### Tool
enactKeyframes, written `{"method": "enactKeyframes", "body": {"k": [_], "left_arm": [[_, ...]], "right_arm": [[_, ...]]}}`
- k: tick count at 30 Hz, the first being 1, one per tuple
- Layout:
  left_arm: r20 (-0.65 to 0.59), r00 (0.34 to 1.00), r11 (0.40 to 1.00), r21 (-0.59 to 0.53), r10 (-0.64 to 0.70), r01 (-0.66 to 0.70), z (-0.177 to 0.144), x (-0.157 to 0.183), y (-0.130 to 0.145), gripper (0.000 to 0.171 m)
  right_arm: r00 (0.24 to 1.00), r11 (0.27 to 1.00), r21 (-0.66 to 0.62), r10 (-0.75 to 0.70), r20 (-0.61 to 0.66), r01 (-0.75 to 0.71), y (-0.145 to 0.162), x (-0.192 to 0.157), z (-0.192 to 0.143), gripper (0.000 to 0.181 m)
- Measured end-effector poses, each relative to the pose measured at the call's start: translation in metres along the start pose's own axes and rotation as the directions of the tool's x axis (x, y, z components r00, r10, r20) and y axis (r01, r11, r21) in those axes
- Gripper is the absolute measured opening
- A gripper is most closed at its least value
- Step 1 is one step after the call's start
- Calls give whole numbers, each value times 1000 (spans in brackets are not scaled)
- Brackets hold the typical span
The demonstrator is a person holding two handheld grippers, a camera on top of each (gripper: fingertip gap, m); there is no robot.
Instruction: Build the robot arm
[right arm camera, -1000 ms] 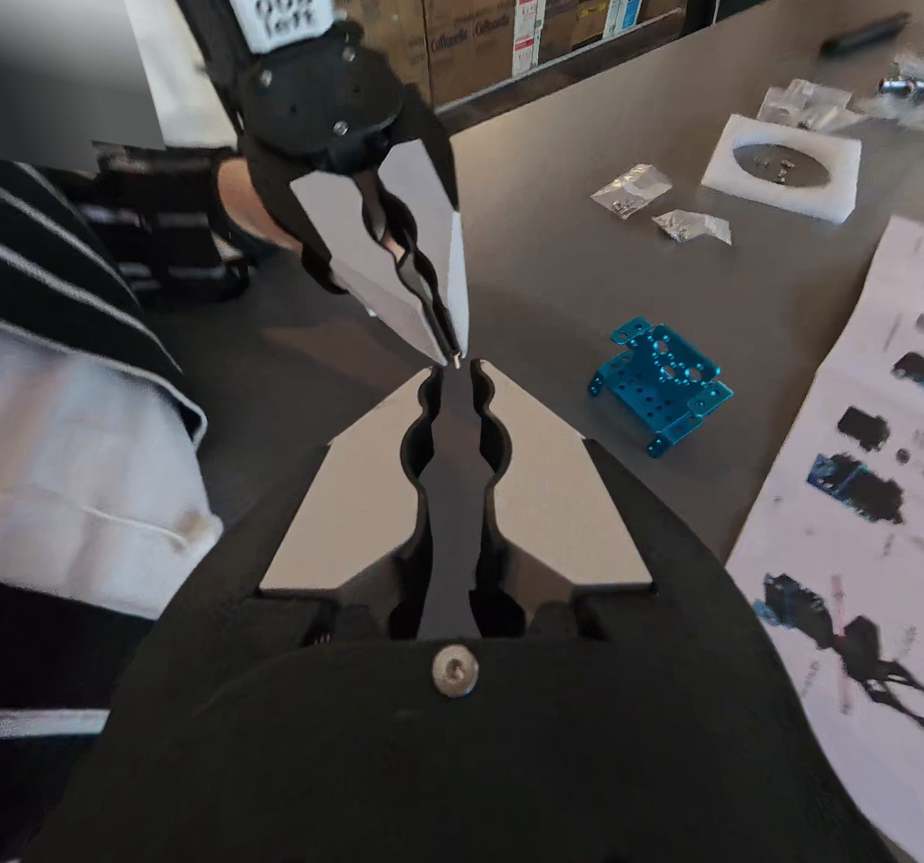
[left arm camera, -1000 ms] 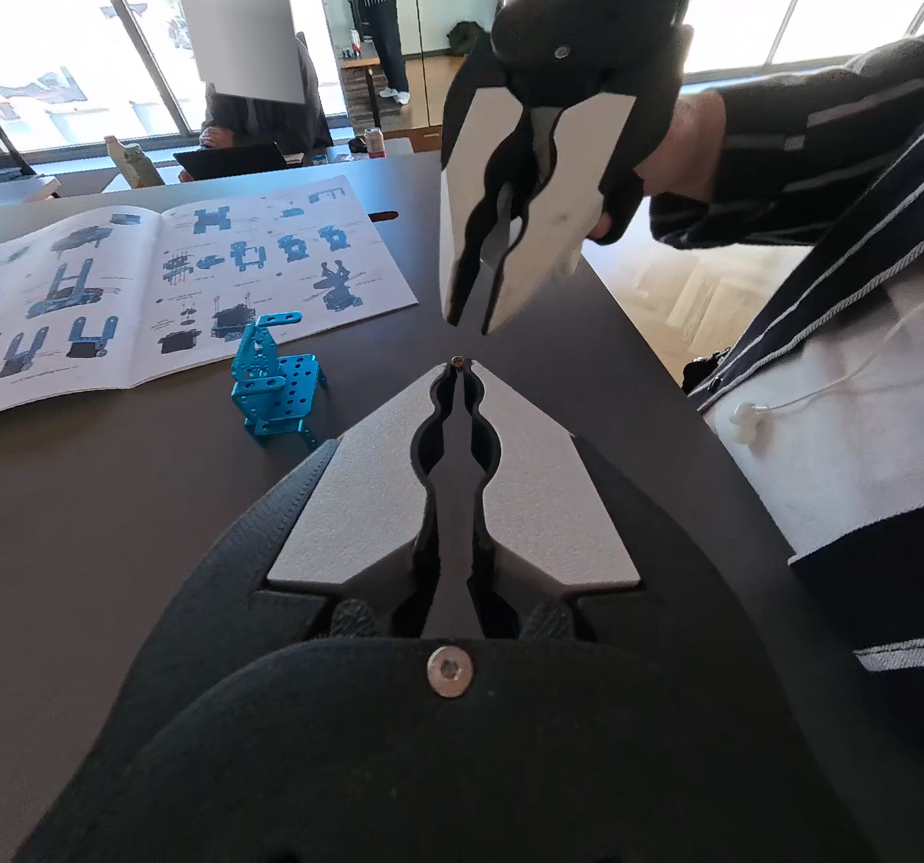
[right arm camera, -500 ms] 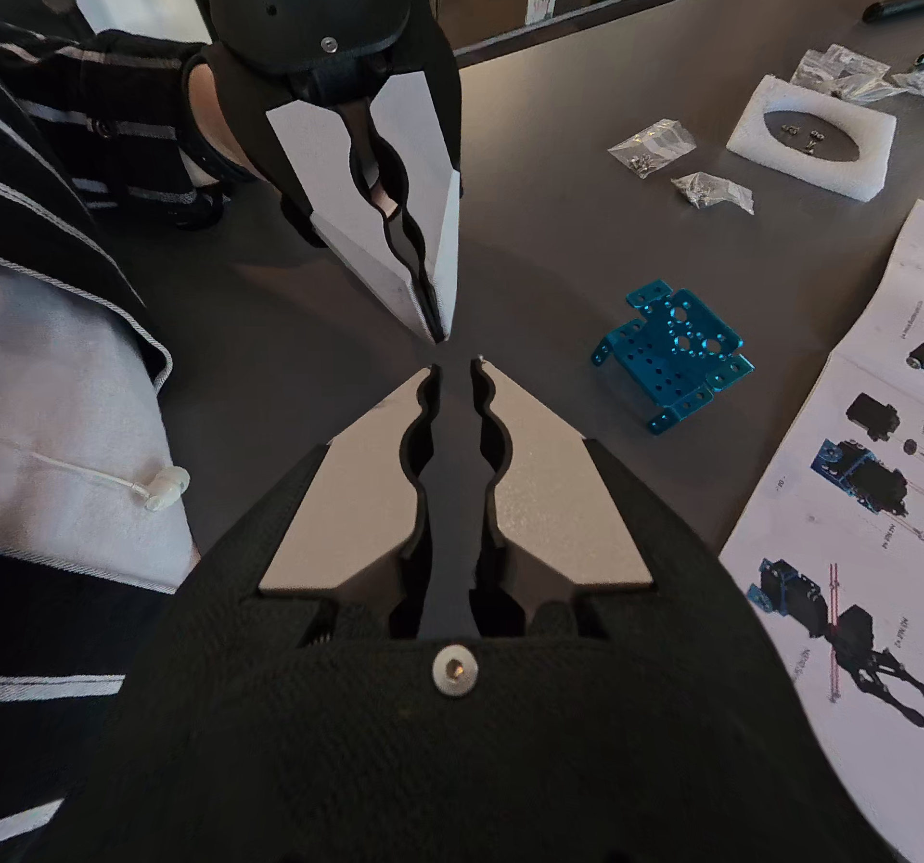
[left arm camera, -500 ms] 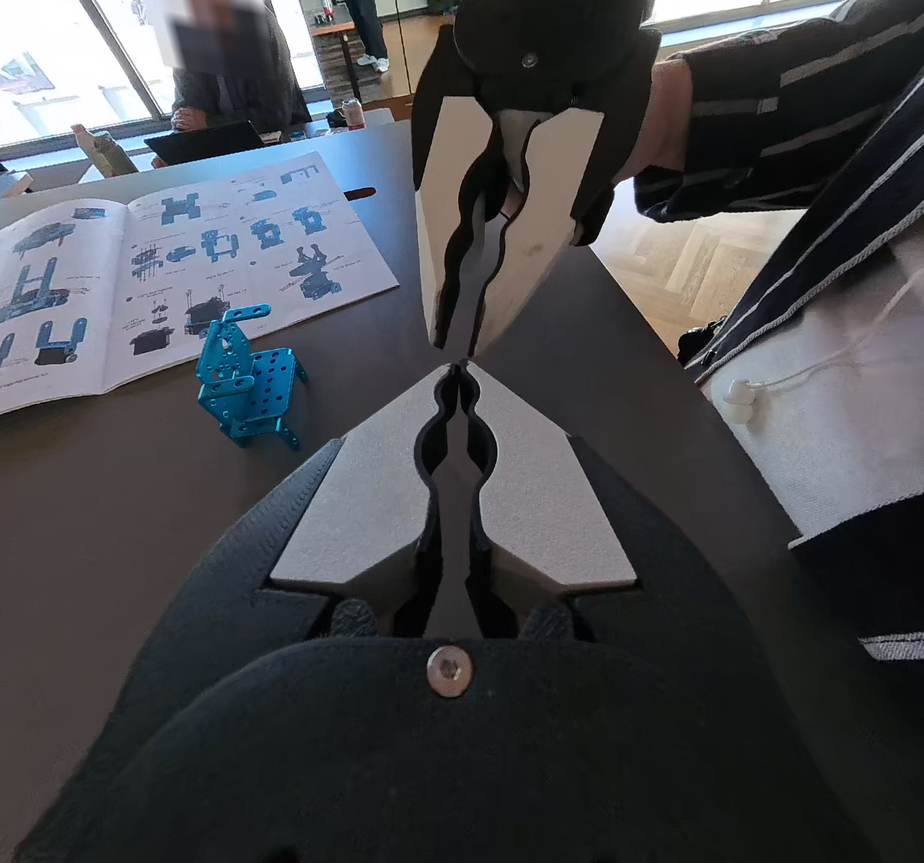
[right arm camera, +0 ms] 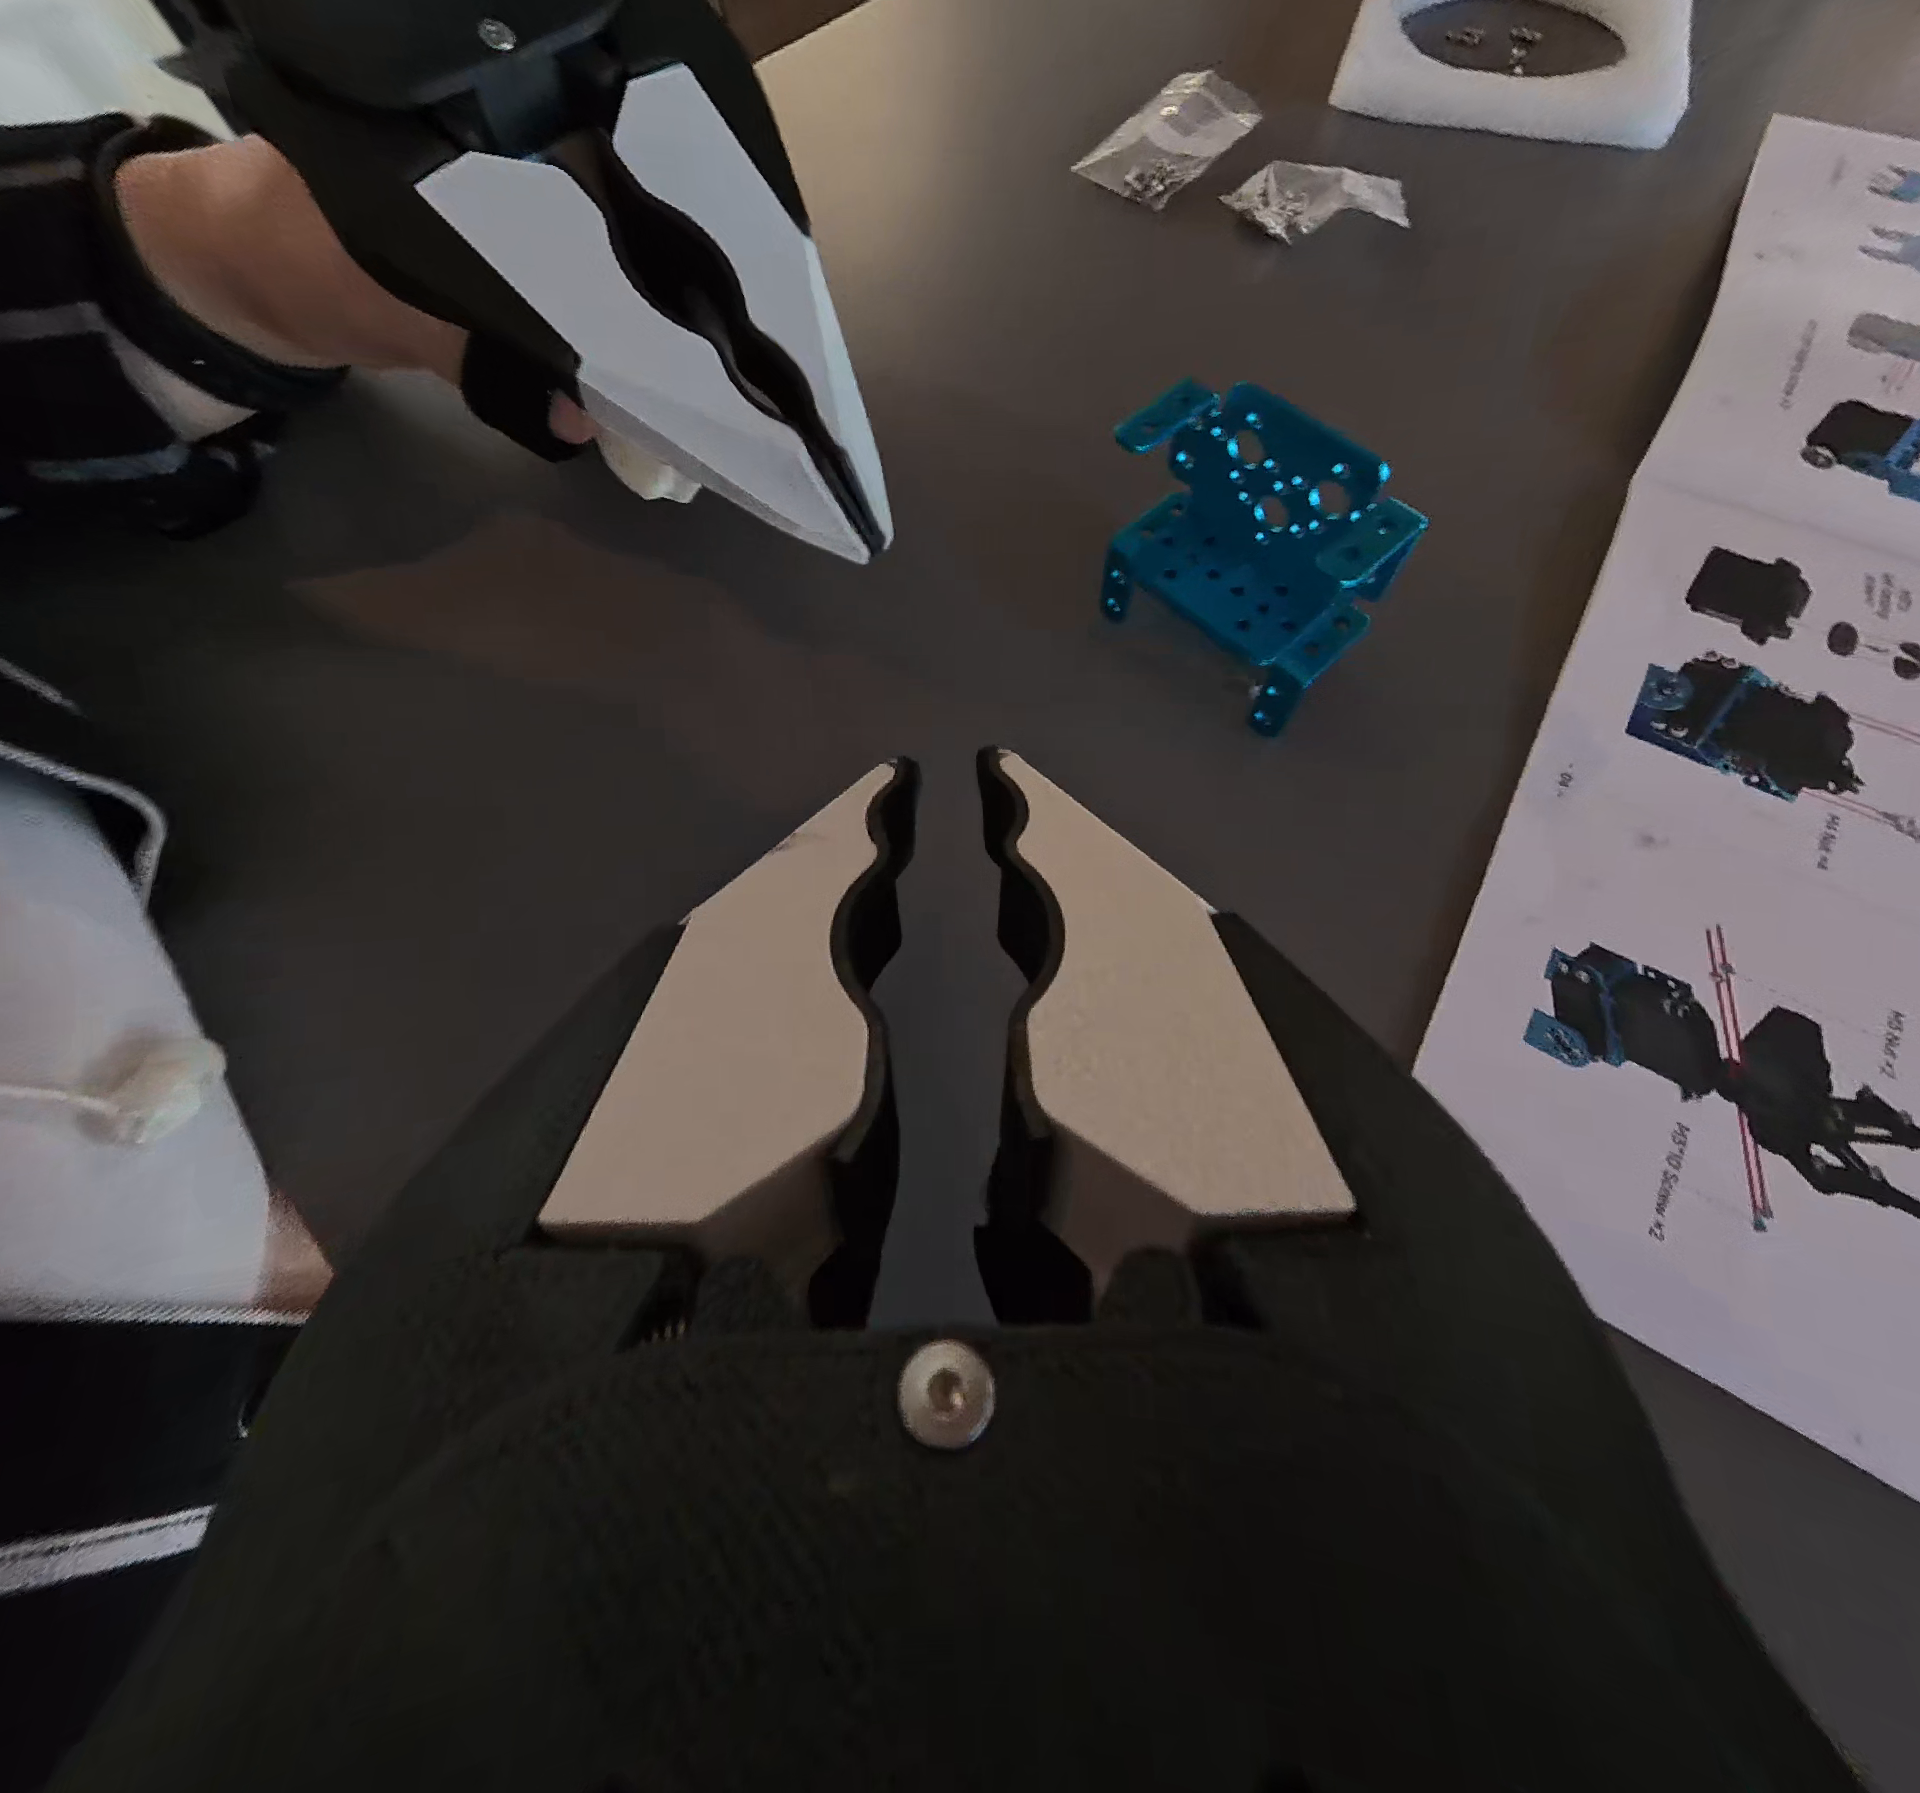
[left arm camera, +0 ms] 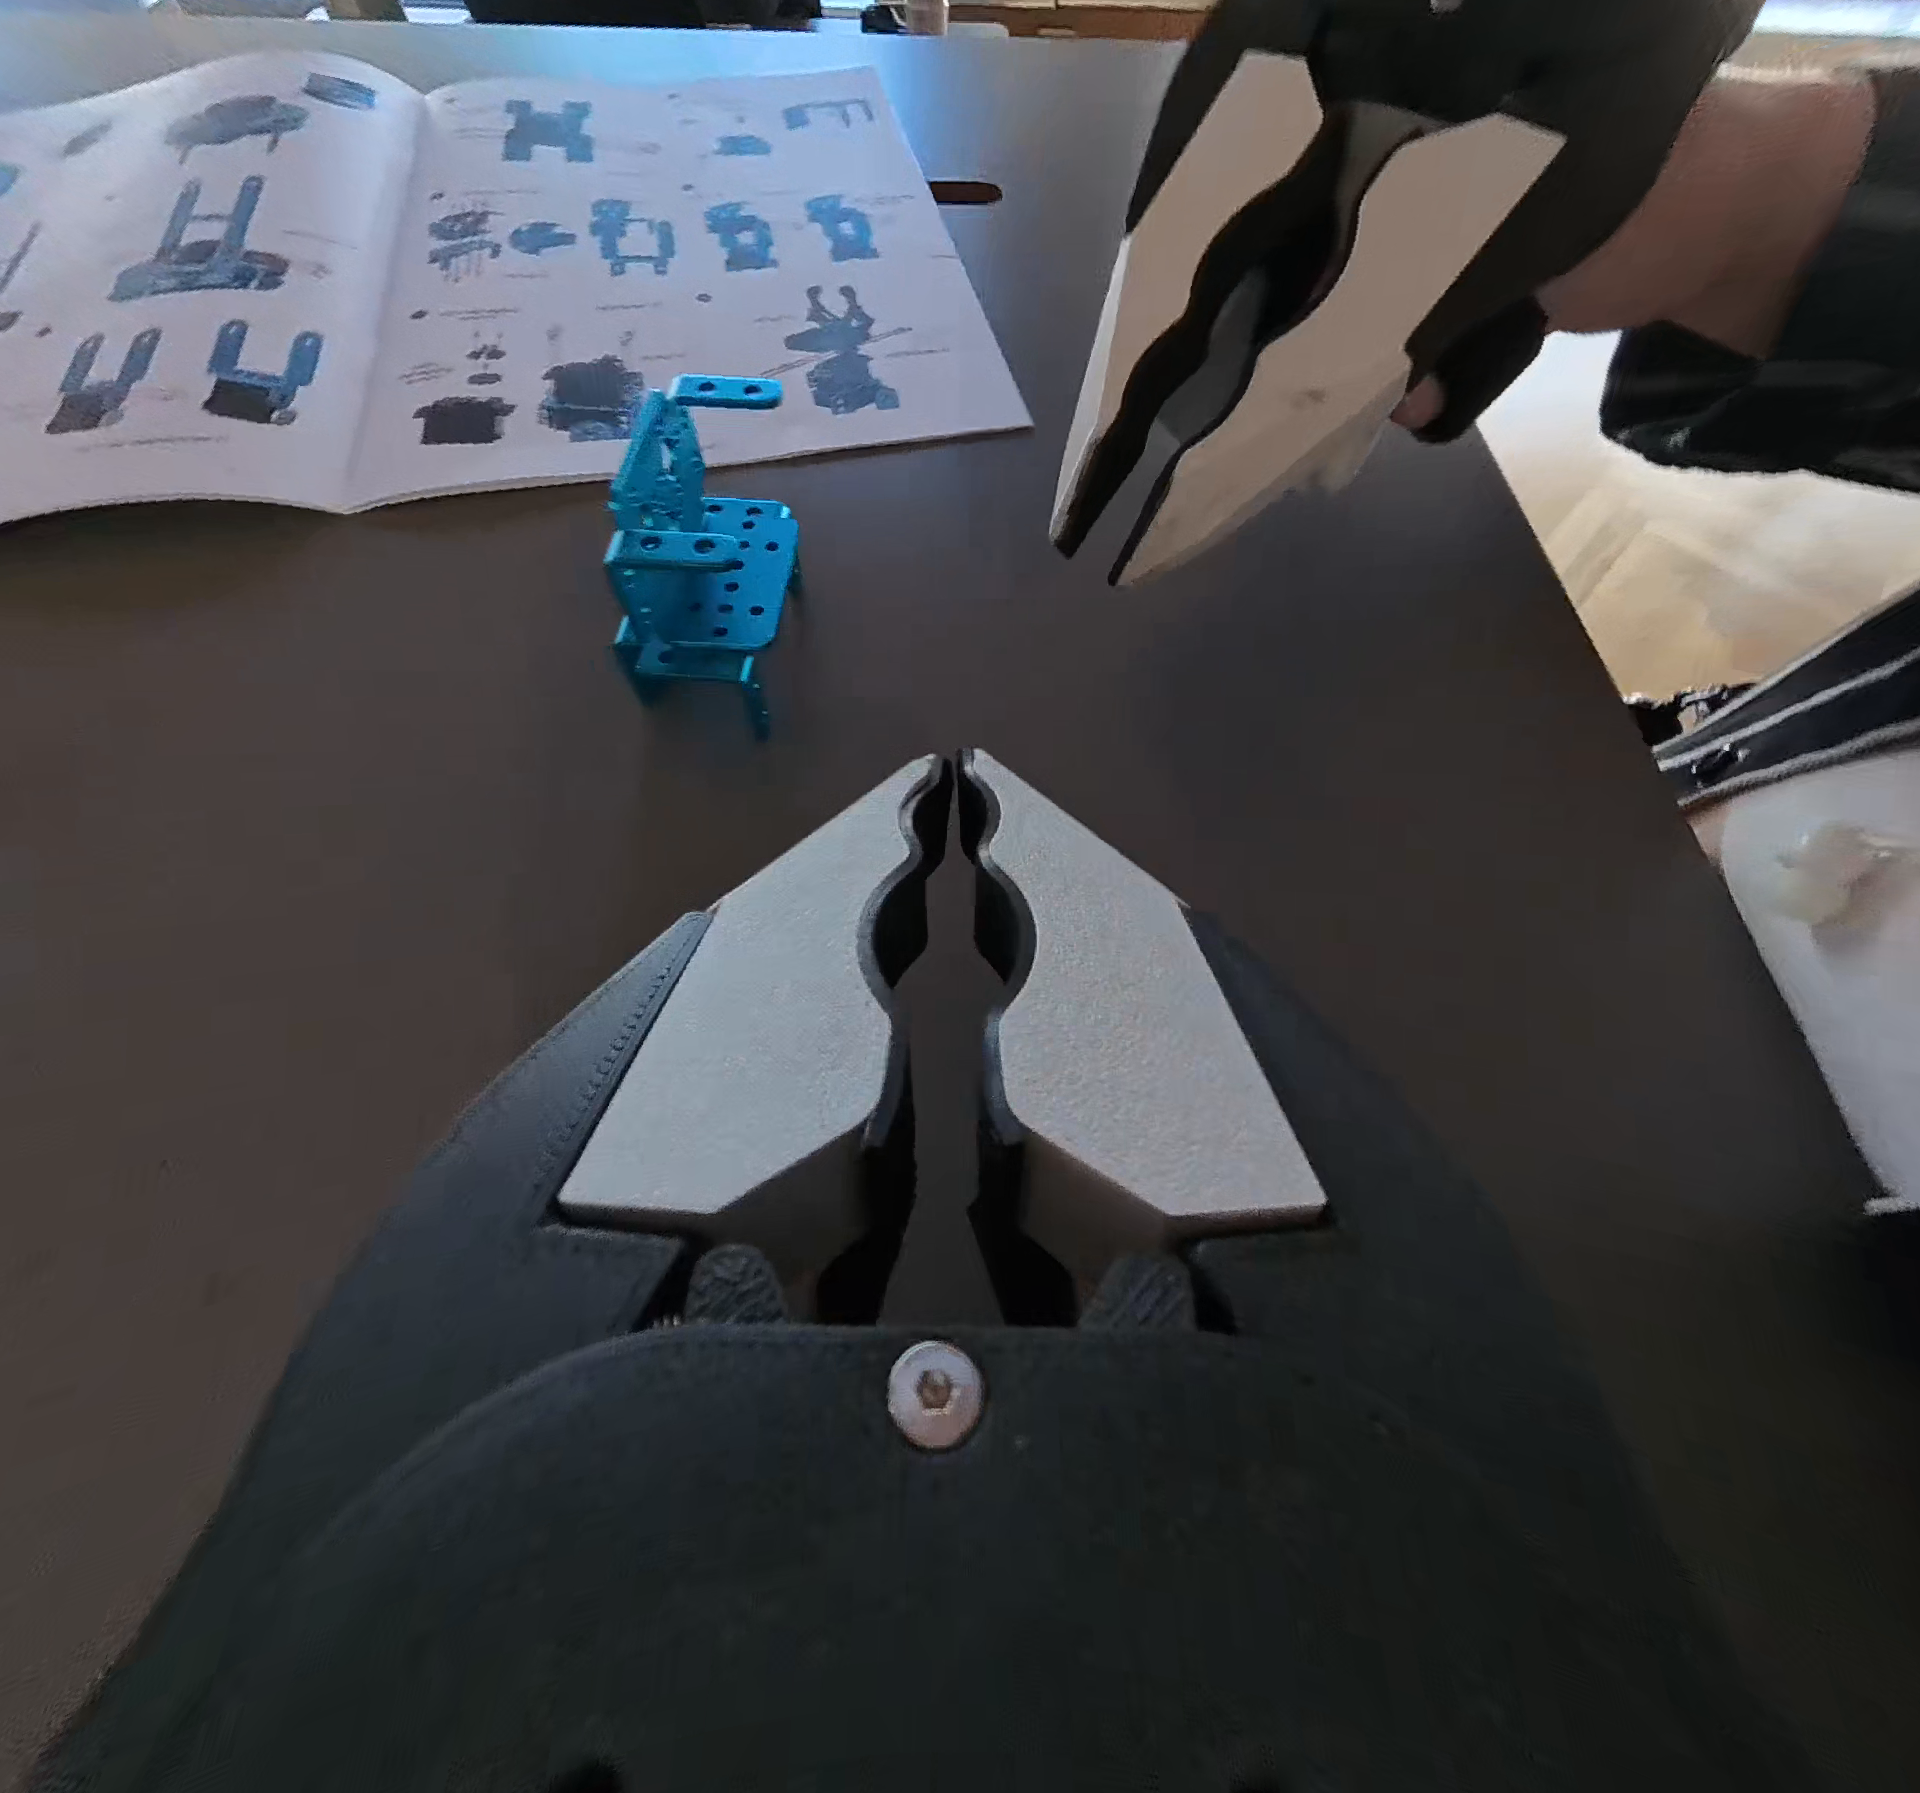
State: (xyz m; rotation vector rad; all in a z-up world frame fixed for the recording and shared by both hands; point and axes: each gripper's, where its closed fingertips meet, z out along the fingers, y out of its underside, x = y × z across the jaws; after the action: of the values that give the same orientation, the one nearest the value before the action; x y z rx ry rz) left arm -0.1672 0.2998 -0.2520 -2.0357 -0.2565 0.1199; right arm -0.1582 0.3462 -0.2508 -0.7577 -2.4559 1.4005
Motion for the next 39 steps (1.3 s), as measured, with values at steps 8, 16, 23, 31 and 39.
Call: {"method": "enactKeyframes", "body": {"k": [8, 16, 23, 31, 39], "left_arm": [[69, 991, 992, 66, -112, 107, -8, -20, -6, 17], [69, 984, 983, 91, -165, 159, -11, -28, -8, 20], [106, 980, 984, 84, -167, 159, -16, -30, -4, 19], [110, 977, 981, 93, -182, 172, -17, -33, -4, 17], [102, 978, 981, 97, -179, 169, -17, -32, -4, 15]], "right_arm": [[997, 999, -2, 40, -63, -41, 4, 23, -4, 14], [992, 990, -68, -123, -9, 123, 5, 62, -20, 15], [991, 973, -204, -90, 100, 109, 15, 87, 14, 18], [1000, 988, -152, 10, 29, -6, 9, 75, 23, 20], [994, 979, -179, -88, 65, 98, 13, 74, 35, 20]]}}
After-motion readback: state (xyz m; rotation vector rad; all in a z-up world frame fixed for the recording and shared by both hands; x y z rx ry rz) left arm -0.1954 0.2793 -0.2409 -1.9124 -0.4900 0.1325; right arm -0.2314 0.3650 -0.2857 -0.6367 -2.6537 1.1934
